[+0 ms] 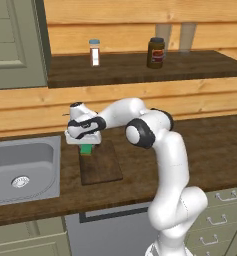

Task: Pick up the sponge from the counter and clean the cutting board by briefly scrubbing or pressing down on the cutting board. Once finished, release the sponge.

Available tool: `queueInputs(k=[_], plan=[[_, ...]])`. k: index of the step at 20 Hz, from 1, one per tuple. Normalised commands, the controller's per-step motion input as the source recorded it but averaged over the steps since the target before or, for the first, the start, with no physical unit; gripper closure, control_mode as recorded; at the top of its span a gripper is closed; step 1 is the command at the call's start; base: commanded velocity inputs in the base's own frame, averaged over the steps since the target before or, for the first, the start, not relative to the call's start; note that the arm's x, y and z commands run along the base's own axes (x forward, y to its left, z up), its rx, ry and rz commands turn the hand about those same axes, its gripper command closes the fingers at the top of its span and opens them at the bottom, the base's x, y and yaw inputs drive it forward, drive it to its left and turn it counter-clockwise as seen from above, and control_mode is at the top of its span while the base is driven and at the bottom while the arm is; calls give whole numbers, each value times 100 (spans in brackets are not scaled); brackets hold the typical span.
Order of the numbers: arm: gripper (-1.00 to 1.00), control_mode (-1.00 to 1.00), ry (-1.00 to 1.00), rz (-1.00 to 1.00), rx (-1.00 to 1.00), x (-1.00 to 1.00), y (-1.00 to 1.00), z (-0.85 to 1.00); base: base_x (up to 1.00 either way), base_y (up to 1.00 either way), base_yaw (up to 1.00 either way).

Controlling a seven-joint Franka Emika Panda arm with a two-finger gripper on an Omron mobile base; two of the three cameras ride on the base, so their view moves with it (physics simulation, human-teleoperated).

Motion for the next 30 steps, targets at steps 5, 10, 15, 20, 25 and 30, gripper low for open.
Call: queueInputs(k=[5,10,15,20,25,30], plan=[[100,-100,0,0,0,0,-39,-29,0,0,0],[100,-100,0,1,0,0,-60,-18,0,0,0],[100,-100,0,5,0,1,-66,-14,0,0,0],[100,-100,0,10,0,0,-64,-19,0,0,0],[100,-100,0,14,0,0,-64,-24,0,0,0],[100,-100,0,15,0,0,-63,-20,0,0,0]])
